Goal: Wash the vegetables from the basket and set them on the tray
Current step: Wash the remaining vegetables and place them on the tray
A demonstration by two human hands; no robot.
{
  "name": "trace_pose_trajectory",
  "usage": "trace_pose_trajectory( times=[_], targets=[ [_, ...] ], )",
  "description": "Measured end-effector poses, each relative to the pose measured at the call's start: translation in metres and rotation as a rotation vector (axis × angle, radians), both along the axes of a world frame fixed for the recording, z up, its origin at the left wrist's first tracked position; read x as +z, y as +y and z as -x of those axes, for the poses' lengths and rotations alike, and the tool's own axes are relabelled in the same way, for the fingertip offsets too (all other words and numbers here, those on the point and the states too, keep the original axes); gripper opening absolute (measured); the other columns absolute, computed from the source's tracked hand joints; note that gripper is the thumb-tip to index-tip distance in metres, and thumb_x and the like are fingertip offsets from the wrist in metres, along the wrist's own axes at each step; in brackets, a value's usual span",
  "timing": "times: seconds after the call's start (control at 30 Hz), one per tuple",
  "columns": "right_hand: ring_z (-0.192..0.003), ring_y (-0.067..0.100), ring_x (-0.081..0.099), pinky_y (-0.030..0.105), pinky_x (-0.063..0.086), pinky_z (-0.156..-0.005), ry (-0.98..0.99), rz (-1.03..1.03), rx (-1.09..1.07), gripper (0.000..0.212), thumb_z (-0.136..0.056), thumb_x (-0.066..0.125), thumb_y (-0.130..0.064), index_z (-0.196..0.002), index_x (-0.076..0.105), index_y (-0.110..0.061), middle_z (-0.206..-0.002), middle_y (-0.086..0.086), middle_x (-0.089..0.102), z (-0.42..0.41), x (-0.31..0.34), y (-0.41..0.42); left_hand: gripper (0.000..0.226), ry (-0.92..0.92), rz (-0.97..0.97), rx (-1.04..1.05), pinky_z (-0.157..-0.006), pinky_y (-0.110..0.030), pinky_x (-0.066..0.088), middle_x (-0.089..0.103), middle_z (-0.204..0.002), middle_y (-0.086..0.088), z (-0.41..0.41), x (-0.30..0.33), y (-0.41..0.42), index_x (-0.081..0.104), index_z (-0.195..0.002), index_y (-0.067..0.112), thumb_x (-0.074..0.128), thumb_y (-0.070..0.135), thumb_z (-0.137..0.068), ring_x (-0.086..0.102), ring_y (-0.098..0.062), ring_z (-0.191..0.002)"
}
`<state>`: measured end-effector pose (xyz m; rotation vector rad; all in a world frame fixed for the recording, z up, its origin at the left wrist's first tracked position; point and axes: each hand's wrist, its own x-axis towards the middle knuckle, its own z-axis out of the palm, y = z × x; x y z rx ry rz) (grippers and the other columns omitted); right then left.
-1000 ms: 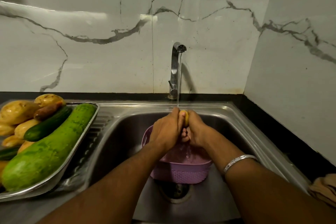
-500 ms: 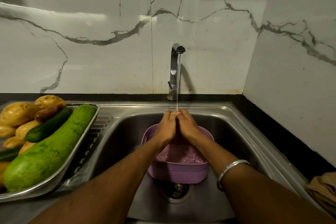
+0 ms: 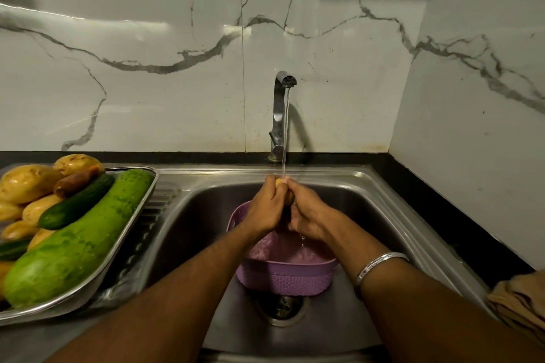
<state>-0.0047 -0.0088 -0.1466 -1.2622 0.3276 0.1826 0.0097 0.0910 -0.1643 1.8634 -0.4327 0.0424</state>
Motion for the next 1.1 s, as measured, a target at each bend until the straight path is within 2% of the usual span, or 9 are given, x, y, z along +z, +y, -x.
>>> trace_pose_trajectory(
  times=[0.1, 0.2, 0.3, 0.37, 0.6, 0.77, 0.93, 1.03, 1.1],
  targets=[
    [-0.107, 0.032, 0.068, 0.042, 0.060, -0.074, 0.030, 0.073, 0.000, 0.041, -0.104, 0.048, -0.039, -0.127, 0.064, -0.009, -0.118, 0.019, 0.071, 0.003, -0.001, -0.003, 0.027, 0.175, 0.098, 0.012, -0.090, -0.041, 0.055, 0.059, -0.110, -0.009, 0.001, -0.001, -0.005, 0.047, -0.125, 0.010, 0.035, 0.029, -0.110, 0.061, -0.023, -0.101],
    [-0.107, 0.039, 0.068, 0.049, 0.061, -0.073, 0.074, 0.152, 0.030, 0.042, -0.103, 0.047, -0.040, -0.131, 0.060, -0.011, -0.119, 0.024, 0.069, 0.006, -0.006, -0.007, 0.020, 0.327, 0.159, 0.053, -0.088, -0.046, 0.056, 0.059, -0.102, -0.010, -0.003, -0.006, -0.010, 0.051, -0.120, 0.013, 0.038, 0.024, -0.109, 0.059, -0.023, -0.090],
    [-0.100, 0.036, 0.069, 0.049, 0.061, -0.076, 0.049, 0.195, 0.015, 0.039, -0.106, 0.043, -0.040, -0.124, 0.062, -0.010, -0.111, 0.022, 0.070, 0.008, -0.007, -0.006, 0.016, 0.363, 0.201, 0.073, -0.079, -0.042, 0.058, 0.058, -0.103, -0.012, -0.003, -0.005, -0.015, 0.052, -0.112, 0.015, 0.039, 0.023, -0.108, 0.058, -0.024, -0.088],
    [-0.099, 0.032, 0.069, 0.049, 0.060, -0.084, 0.014, 0.261, -0.018, 0.040, -0.108, 0.038, -0.039, -0.121, 0.062, -0.010, -0.109, 0.019, 0.071, 0.005, -0.012, -0.005, 0.019, 0.307, 0.227, 0.102, -0.086, -0.044, 0.055, 0.059, -0.104, -0.014, -0.007, -0.007, -0.019, 0.052, -0.108, 0.011, 0.037, 0.022, -0.109, 0.057, -0.024, -0.091],
    [-0.080, 0.018, 0.058, 0.027, 0.045, -0.057, -0.054, 0.358, -0.160, 0.042, -0.111, 0.031, -0.038, -0.124, 0.061, -0.010, -0.101, 0.011, 0.063, 0.000, -0.011, -0.001, 0.033, 0.346, 0.361, 0.097, -0.090, -0.040, 0.057, 0.068, -0.111, -0.014, -0.005, -0.008, -0.031, 0.060, -0.117, 0.011, 0.035, 0.032, -0.110, 0.066, -0.026, -0.106],
    [-0.087, 0.029, 0.064, 0.045, 0.058, -0.088, 0.018, 0.302, -0.175, 0.052, -0.107, 0.033, -0.052, -0.126, 0.062, -0.013, -0.084, 0.011, 0.064, -0.002, -0.013, -0.003, 0.027, 0.477, 0.336, -0.030, -0.065, -0.031, 0.051, 0.063, -0.104, -0.018, 0.006, 0.000, -0.026, 0.054, -0.123, 0.011, 0.033, 0.022, -0.110, 0.059, -0.023, -0.084],
    [-0.067, 0.024, 0.059, 0.036, 0.054, -0.057, 0.064, 0.311, -0.151, 0.061, -0.105, 0.026, -0.061, -0.117, 0.061, -0.013, -0.074, 0.013, 0.059, 0.003, -0.007, -0.006, 0.022, 0.485, 0.357, -0.180, -0.063, -0.032, 0.044, 0.053, -0.095, -0.018, 0.010, 0.002, -0.015, 0.055, -0.115, 0.011, 0.039, 0.001, -0.104, 0.049, -0.018, -0.067],
    [-0.063, 0.024, 0.058, 0.033, 0.049, -0.053, 0.083, 0.277, -0.171, 0.067, -0.102, 0.025, -0.067, -0.098, 0.062, -0.011, -0.064, 0.011, 0.060, 0.002, -0.007, -0.006, 0.021, 0.448, 0.311, -0.147, -0.064, -0.033, 0.045, 0.053, -0.072, -0.011, 0.011, 0.002, -0.020, 0.060, -0.099, 0.010, 0.040, 0.012, -0.106, 0.047, -0.017, -0.062],
    [-0.059, 0.020, 0.054, 0.029, 0.044, -0.049, 0.080, 0.280, -0.148, 0.074, -0.100, 0.025, -0.070, -0.102, 0.064, -0.007, -0.062, 0.009, 0.057, 0.000, -0.007, -0.003, 0.027, 0.443, 0.290, -0.010, -0.067, -0.034, 0.048, 0.059, -0.076, -0.014, 0.009, 0.000, -0.025, 0.059, -0.093, 0.010, 0.038, 0.021, -0.107, 0.055, -0.022, -0.070]
  ],
)
